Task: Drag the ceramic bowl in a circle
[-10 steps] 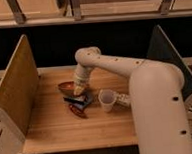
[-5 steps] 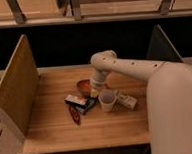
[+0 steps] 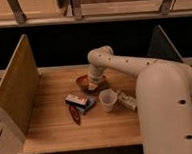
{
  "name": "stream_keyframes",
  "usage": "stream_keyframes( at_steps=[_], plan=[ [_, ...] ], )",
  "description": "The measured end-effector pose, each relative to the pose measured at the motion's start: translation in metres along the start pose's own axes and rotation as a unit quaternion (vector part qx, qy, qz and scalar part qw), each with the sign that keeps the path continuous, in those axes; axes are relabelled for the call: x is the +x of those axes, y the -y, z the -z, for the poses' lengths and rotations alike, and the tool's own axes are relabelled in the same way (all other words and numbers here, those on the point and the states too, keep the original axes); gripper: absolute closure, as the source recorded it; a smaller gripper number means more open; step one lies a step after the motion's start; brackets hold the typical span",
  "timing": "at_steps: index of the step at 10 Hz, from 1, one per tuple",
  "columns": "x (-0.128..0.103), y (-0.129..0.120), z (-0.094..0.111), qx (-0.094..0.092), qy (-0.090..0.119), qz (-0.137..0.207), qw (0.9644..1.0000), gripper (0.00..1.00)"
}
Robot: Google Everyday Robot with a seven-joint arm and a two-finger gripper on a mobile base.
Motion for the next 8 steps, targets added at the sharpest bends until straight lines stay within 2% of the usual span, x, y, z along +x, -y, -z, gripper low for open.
stream_keyframes(
  at_steps=[5, 8],
  plan=[
    [0.0025, 0.0002, -0.0003, 0.000, -0.001, -0.001, 1.0000, 0.96],
    [0.0022, 0.0002, -0.0003, 0.000, -0.001, -0.002, 1.0000, 0.99]
  ],
)
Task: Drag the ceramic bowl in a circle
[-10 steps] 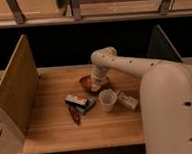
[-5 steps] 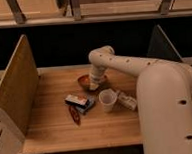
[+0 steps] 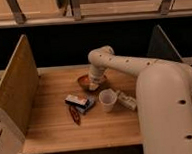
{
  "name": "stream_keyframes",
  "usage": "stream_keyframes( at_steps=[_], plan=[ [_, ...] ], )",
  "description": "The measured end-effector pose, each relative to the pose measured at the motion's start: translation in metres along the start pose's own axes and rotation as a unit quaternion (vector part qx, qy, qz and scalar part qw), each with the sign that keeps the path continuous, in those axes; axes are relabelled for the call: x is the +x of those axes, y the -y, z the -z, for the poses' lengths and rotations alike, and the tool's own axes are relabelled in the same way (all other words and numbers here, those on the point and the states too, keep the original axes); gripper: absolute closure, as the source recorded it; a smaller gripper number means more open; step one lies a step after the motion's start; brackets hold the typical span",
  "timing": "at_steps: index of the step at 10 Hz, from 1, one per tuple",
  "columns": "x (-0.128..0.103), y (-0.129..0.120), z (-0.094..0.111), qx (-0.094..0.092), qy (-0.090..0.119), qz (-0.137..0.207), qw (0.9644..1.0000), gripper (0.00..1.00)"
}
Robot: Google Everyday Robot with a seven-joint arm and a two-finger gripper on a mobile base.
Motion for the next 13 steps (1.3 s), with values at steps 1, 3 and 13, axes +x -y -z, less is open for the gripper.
stream_keyframes(
  at_steps=[1, 3, 13],
  plan=[
    [0.0004, 0.0000, 0.0001, 0.000, 0.000, 0.000, 1.0000, 0.95],
    [0.0005, 0.0000, 0.0001, 0.000, 0.000, 0.000, 1.0000, 0.75],
    [0.0003, 0.0002, 0.0004, 0.000, 0.001, -0.001, 1.0000, 0.20]
  ],
)
